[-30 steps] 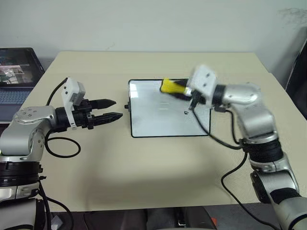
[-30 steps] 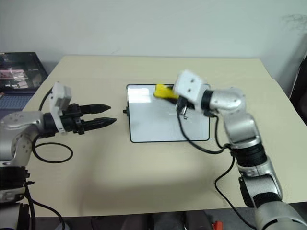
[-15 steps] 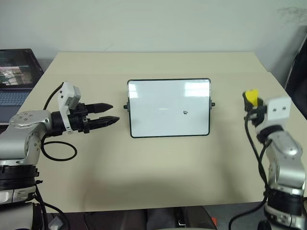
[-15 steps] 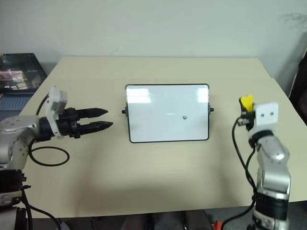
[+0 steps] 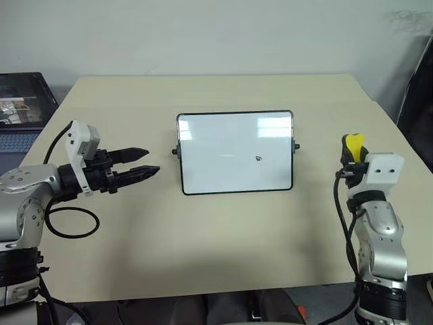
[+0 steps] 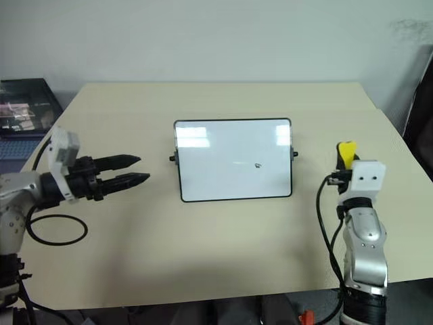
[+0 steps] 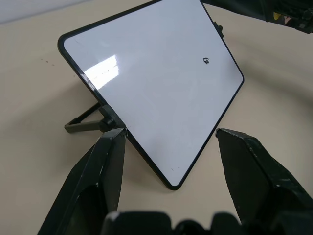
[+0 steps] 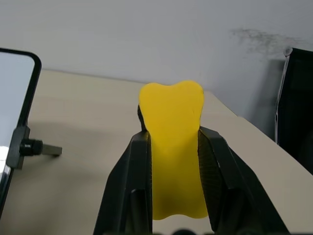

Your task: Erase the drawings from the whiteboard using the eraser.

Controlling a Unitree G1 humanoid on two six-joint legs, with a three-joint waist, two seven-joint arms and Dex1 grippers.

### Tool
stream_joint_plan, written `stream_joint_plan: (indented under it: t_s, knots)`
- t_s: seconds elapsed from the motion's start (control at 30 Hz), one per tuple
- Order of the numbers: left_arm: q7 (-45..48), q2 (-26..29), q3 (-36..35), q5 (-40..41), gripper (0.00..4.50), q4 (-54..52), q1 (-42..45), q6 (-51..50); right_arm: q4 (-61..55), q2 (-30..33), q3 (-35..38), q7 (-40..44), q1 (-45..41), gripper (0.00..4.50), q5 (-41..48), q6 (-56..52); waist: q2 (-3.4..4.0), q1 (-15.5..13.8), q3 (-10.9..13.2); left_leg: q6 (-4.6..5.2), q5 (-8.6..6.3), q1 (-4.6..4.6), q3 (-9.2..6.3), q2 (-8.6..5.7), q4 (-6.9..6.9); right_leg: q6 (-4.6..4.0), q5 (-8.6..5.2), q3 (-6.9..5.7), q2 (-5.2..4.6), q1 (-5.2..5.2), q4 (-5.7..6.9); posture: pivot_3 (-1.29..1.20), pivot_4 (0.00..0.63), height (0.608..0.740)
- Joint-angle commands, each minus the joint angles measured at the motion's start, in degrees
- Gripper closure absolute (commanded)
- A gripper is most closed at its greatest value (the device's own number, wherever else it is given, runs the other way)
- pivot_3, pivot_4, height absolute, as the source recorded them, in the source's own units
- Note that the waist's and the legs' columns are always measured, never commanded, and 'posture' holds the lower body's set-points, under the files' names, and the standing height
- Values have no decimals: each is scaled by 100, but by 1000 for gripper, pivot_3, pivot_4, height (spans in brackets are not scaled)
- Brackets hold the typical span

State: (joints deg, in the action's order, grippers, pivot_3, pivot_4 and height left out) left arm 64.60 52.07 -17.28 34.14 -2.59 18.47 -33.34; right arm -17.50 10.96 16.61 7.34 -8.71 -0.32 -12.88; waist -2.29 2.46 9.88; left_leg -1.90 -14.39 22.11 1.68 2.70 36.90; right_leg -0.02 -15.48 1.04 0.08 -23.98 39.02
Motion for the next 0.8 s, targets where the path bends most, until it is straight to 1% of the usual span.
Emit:
stream_joint_plan:
  t_s: [0.03, 0.2, 0.33, 0.43, 0.53, 0.6, 0.67, 0.8]
  knots:
    - [41, 32, -88, 100, 1357, -106, 50, 58, -77, 96, 27, -25, -62, 3540, 143, 93, 0, -19, 0, 0, 0, 0, 0, 0, -3, -1, -1, 0, 0, -1, 0, 0, 150, 740]
    - [68, 10, -42, 85, 1357, -60, 89, 88, -170, 179, -36, 31, -22, 3540, 221, 33, 0, -35, 0, -1, 0, 0, 1, 1, -3, -1, -1, 2, 0, -2, 0, 0, 150, 740]
    - [122, 11, 32, 48, 1357, 41, 191, 141, -532, 556, -301, 487, -343, 3539, 424, -350, 2, -25, 1, 0, 0, -1, 3, 0, 1, 0, -1, 4, 0, -2, 1, 0, 150, 740]
    - [181, 27, 129, -23, 1357, 264, 372, 190, -1058, 882, -951, 1191, -518, 3540, 789, -1000, 1, -29, 0, 0, 0, -1, 1, -1, 1, 0, -1, 1, 6, -1, 1, 0, 150, 740]
    - [199, -18, 268, -94, 1357, 414, 511, 253, -1210, 1246, -1598, 1711, -794, 3540, 733, -1188, 0, -29, 0, 0, -1, -1, -1, 4, 0, -1, -1, -4, 24, -1, 0, 0, 150, 740]
    - [184, -67, 331, -101, 1357, 458, 584, 269, -1028, 1416, -1970, 1887, -1072, 3540, 556, -1233, 0, -35, 0, 0, -1, 0, 0, 3, 0, -1, -1, -4, 33, -1, 0, 0, 150, 740]
    - [177, -88, 369, -107, 1357, 479, 625, 276, -864, 1465, -2140, 1955, -1228, 3540, 489, -1214, -3, -46, -2, 0, -1, 1, 0, 1, 3, -1, -1, 0, 33, -2, -1, 0, 150, 740]
    - [199, -75, 320, -149, 1357, 491, 496, 362, -251, 1598, -2602, 2221, -1582, 3540, 170, -870, -10, -62, -6, 0, -1, 10, -1, -1, 6, 0, -1, -2, 32, -4, -5, 0, 150, 740]
